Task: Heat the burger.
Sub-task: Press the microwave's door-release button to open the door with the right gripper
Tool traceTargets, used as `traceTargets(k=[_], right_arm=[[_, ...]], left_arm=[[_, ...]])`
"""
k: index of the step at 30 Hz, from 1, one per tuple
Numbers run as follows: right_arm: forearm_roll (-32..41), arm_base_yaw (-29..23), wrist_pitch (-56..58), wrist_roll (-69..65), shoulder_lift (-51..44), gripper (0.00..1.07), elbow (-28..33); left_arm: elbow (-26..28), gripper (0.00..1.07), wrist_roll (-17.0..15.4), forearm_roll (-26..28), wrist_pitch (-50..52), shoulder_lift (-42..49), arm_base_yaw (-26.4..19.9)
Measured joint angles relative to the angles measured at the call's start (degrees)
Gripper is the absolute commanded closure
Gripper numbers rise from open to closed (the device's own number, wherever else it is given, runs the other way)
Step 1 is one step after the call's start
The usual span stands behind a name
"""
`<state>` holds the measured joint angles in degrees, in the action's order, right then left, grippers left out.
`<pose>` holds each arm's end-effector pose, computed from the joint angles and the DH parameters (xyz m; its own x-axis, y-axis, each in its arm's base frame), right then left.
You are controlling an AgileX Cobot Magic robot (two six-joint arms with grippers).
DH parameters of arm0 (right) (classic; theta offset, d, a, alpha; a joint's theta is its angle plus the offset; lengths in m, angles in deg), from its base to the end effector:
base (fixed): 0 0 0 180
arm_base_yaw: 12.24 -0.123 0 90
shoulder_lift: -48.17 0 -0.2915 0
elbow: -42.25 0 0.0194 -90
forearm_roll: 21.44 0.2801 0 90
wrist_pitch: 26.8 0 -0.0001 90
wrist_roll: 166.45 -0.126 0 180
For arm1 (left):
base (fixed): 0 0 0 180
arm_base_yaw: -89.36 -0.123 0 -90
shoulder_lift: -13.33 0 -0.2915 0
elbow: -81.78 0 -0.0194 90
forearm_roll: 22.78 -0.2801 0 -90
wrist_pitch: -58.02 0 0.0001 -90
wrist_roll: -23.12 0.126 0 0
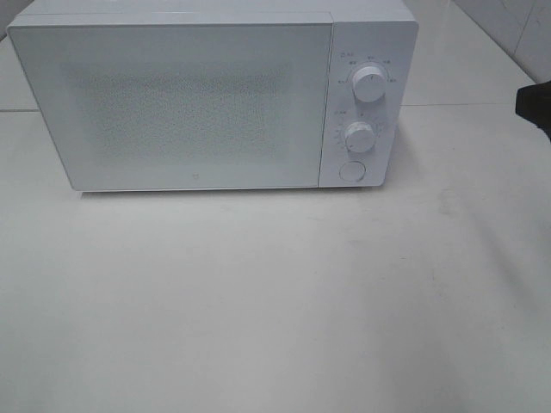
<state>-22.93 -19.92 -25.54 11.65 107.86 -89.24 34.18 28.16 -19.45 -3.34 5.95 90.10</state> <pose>0.2416 0.0325 0.2635 -0.3311 -0.0374 -0.9429 -0.1307 0.9914 0.0066 0.0419 -0.0070 0.2812 -0.4387 0.0656 -0.8962 0.0851 0.9959 0.0313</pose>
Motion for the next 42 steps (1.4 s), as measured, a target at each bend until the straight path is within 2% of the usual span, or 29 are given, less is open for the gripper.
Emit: traceTargets(k=[1,3,4,6,12,14,17,20,22,29,32,33,34,36,40,41,42], right_arm=[[0.0,0.0,0.0,0.0,0.0,0.31,0.0],[0.0,0.0,-7.7,0.0,3.0,0.31,2.5],[0.0,0.0,-7.7,0.0,3.0,0.31,2.5],[0.0,0.0,-16.8,0.0,5.4,0.31,4.9],[0.0,0.0,-29.5,0.0,10.0,0.31,8.1],[0.0,0.0,-37.9,0.2,13.9,0.31,10.1],[0.5,0.0,-44.2,0.6,17.4,0.31,11.5],[1.1,0.0,-46.3,1.1,18.5,0.31,12.0],[4.2,0.0,-52.3,3.9,22.6,0.31,13.2],[8.3,-0.8,-57.4,5.2,27.6,0.31,14.6],[11.0,-3.5,-59.2,6.0,29.2,0.31,14.6],[13.3,-6.4,-60.8,7.2,30.5,0.31,14.7],[13.3,-6.4,-60.8,7.2,30.5,0.31,14.7],[17.4,-11.2,-63.2,9.3,32.8,0.31,14.8],[21.1,-15.2,-65.8,10.5,34.7,0.31,14.8],[24.4,-18.3,-67.4,11.1,35.9,0.31,14.8],[24.4,-18.3,-67.4,11.1,35.9,0.31,14.8]], left_arm=[[0.0,0.06,0.0,0.0,0.0,0.0,0.0],[0.0,0.06,0.0,0.0,0.0,0.0,0.0],[0.0,0.06,0.0,0.0,0.0,0.0,0.0],[0.0,0.06,0.0,0.0,0.0,0.0,0.0],[0.0,0.06,0.0,0.0,0.0,0.0,0.0],[0.0,0.06,0.0,0.0,0.0,0.0,0.0],[0.0,0.06,0.0,0.0,0.0,0.0,0.0],[0.0,0.06,0.0,0.0,0.0,0.0,0.0],[0.0,0.06,0.0,0.0,0.0,0.0,0.0],[0.0,0.06,0.0,0.0,0.0,0.0,0.0],[0.0,0.06,0.0,0.0,0.0,0.0,0.0],[0.0,0.06,0.0,0.0,0.0,0.0,0.0],[0.0,0.06,0.0,0.0,0.0,0.0,0.0],[0.0,0.06,0.0,0.0,0.0,0.0,0.0],[0.0,0.06,0.0,0.0,0.0,0.0,0.0],[0.0,0.06,0.0,0.0,0.0,0.0,0.0],[0.0,0.06,0.0,0.0,0.0,0.0,0.0]])
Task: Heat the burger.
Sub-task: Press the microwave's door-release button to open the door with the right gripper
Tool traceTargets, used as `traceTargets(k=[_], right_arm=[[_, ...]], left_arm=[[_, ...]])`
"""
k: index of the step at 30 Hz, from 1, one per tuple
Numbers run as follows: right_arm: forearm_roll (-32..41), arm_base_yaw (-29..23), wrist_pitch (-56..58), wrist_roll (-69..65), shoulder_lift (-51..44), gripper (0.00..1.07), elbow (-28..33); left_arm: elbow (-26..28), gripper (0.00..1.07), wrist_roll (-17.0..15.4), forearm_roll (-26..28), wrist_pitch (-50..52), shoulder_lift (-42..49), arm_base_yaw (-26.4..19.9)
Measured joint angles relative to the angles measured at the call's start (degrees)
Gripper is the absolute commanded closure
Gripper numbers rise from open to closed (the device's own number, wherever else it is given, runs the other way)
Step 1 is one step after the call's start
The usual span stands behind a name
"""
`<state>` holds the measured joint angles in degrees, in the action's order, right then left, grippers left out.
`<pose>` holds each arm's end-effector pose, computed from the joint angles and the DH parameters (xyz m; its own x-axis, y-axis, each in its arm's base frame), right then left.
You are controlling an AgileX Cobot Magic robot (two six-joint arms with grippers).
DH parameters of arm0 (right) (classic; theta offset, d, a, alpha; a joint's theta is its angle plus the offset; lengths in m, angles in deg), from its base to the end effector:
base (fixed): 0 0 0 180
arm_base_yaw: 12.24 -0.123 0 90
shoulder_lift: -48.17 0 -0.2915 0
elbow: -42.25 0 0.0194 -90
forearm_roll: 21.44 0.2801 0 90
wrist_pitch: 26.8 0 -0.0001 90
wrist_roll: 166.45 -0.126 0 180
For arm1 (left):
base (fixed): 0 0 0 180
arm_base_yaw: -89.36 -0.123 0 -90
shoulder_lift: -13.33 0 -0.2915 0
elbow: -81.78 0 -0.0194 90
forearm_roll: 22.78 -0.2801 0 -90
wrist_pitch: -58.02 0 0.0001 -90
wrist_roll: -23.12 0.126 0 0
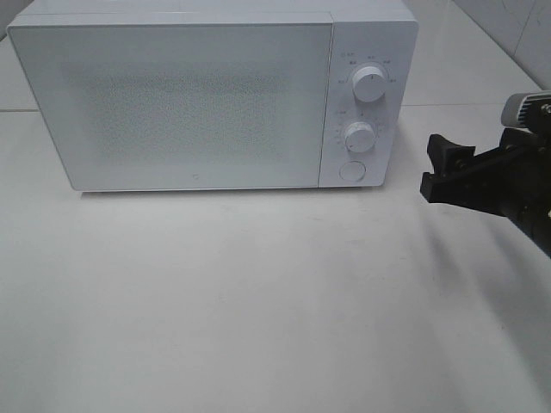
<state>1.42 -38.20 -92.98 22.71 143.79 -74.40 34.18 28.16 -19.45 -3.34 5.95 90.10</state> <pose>0.2575 0.0756 0.1491 -0.0724 -0.0261 -0.9970 -0.0900 0.9957 -0.0196 0.0419 -0.0070 0.2812 -0.4387 0.0656 -0.8962 0.0851 0.9959 0.0313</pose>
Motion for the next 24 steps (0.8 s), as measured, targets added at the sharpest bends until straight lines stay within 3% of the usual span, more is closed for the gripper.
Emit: traceTargets(k=[1,9,24], right_arm=[[3.7,-3.0,-0.5,0.6,1.1,0.31,-0.1],[13.5,-12.7,-2.5,6.8,5.6,0.31,-4.3],[20.9,-19.9,-3.0,7.6,11.2,0.31,-11.0]], left_arm=[[0.0,0.06,0.0,0.0,0.0,0.0,0.0],[0.0,0.06,0.0,0.0,0.0,0.0,0.0],[0.0,0.06,0.0,0.0,0.0,0.0,0.0]])
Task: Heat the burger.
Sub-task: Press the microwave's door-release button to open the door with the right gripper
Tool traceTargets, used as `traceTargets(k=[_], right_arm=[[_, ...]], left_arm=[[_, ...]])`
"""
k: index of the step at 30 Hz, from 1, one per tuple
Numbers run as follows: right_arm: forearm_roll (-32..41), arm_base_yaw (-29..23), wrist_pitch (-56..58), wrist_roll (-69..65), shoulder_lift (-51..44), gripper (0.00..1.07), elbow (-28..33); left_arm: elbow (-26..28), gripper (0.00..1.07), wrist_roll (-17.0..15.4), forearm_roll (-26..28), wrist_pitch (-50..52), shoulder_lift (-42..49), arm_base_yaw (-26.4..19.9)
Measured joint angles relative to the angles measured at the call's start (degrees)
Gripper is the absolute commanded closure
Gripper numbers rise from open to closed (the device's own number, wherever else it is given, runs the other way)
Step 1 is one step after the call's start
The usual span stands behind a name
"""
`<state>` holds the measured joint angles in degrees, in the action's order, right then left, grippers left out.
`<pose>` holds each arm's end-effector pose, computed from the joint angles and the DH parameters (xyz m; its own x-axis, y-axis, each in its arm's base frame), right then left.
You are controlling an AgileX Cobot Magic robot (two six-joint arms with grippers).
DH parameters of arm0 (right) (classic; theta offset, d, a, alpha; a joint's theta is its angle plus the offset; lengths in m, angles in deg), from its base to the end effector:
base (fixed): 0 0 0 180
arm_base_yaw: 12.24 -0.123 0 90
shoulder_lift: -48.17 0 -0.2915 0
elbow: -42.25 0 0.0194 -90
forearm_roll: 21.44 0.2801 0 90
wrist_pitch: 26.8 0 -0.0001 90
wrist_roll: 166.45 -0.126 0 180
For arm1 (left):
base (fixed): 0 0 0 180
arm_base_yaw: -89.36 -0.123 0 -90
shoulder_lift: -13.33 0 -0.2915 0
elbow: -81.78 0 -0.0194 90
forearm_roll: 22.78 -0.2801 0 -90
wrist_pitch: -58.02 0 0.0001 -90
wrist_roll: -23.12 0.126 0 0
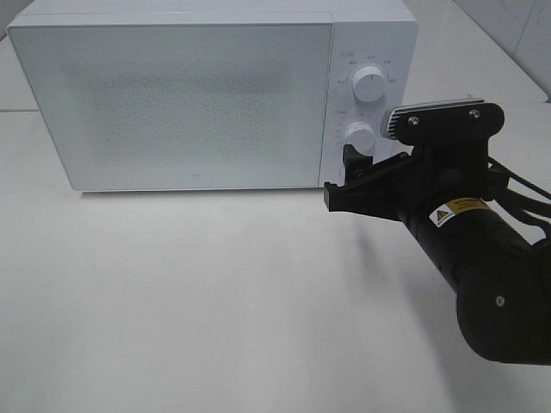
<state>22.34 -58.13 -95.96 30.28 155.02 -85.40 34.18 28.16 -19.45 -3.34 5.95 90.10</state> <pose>0.2656 0.1569 0.1352 -0.0885 -0.0512 -0.9948 -0.0978 0.9943 -0.0425 0.0419 -0.0070 0.2812 -0.4387 0.0656 -0.8962 0.0851 0.9959 0.0313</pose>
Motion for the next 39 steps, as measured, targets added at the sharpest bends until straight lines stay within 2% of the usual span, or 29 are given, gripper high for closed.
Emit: traceTargets(k=[9,12,14,17,19,20,22,24,27,29,32,34,39], right_arm=[[0.9,-0.2,0.1,-1.3,0.1,0.31,0.0],[0.9,-0.2,0.5,-6.3,0.1,0.33,0.0],[1.0,-0.2,0.5,-15.6,0.1,0.35,0.0],[1.0,-0.2,0.6,-18.1,0.1,0.38,0.0],[1.1,-0.2,1.8,-31.2,0.1,0.43,0.0],[1.1,-0.2,1.8,-31.2,0.1,0.43,0.0],[1.1,-0.2,1.9,-34.9,0.1,0.48,0.0],[1.1,-0.2,2.7,-48.9,0.1,0.55,0.0],[1.1,-0.2,2.8,-51.8,0.1,0.60,0.0],[1.1,-0.2,3.0,-65.1,0.1,0.74,0.0],[1.1,-0.2,3.0,-67.7,0.1,0.79,0.0],[1.1,-0.2,3.3,-78.8,0.1,0.93,0.0],[1.1,-0.2,5.6,-86.3,0.1,1.03,-0.1]], left_arm=[[0.0,0.06,0.0,0.0,0.0,0.0,0.0],[0.0,0.06,0.0,0.0,0.0,0.0,0.0],[0.0,0.06,0.0,0.0,0.0,0.0,0.0],[0.0,0.06,0.0,0.0,0.0,0.0,0.0],[0.0,0.06,0.0,0.0,0.0,0.0,0.0],[0.0,0.06,0.0,0.0,0.0,0.0,0.0],[0.0,0.06,0.0,0.0,0.0,0.0,0.0],[0.0,0.06,0.0,0.0,0.0,0.0,0.0],[0.0,0.06,0.0,0.0,0.0,0.0,0.0],[0.0,0.06,0.0,0.0,0.0,0.0,0.0],[0.0,0.06,0.0,0.0,0.0,0.0,0.0],[0.0,0.06,0.0,0.0,0.0,0.0,0.0],[0.0,0.06,0.0,0.0,0.0,0.0,0.0]])
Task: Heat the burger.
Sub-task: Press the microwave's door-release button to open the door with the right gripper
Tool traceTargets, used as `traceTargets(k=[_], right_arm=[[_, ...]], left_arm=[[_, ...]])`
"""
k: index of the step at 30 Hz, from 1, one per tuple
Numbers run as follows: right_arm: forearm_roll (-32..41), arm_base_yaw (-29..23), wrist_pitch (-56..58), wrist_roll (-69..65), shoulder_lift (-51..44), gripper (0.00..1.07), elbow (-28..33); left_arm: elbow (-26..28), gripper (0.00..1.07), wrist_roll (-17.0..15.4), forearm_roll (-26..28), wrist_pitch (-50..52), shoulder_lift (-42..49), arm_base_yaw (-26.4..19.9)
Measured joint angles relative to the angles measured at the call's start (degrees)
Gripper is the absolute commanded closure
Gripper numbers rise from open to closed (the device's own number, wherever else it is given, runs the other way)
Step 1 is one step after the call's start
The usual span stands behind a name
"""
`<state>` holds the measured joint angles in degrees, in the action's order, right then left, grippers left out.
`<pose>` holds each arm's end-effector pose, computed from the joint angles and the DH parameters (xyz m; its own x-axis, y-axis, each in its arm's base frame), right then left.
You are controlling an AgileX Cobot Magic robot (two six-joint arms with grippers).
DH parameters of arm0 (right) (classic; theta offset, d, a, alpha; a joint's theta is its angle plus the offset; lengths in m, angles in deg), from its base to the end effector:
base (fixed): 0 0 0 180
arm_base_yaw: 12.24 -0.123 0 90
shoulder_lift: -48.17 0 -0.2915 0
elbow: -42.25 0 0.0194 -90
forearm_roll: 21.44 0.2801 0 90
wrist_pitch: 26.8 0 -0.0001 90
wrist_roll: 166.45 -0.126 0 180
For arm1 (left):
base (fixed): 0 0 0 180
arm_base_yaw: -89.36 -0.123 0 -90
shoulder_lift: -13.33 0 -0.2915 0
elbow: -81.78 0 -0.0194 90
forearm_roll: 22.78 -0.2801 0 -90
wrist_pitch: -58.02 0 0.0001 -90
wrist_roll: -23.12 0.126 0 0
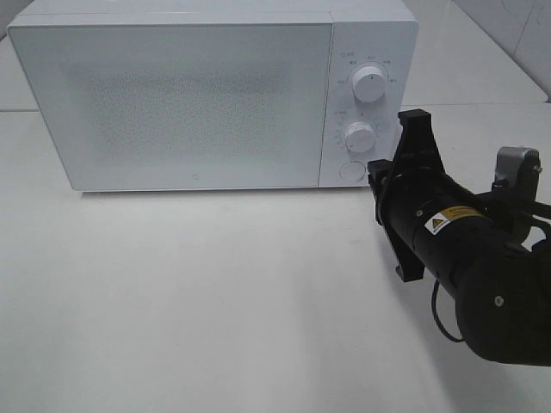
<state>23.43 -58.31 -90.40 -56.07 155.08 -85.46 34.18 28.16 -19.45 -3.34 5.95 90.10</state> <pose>0.2634 0.1587 0.1229 -0.1225 0.9878 -0.0957 0.1781 0.1168 0.9771 0.0419 -0.0070 0.2812 -0.4387 0.0656 -0.8962 0.0851 0.9959 0.0313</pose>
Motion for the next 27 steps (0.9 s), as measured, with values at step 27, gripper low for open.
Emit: traceTargets(k=[27], right_arm=[[-4.3,4.8,3.5,-8.2,7.2,1.07,-5.7]], left_arm=[[0.0,0.06,0.0,0.0,0.0,0.0,0.0]])
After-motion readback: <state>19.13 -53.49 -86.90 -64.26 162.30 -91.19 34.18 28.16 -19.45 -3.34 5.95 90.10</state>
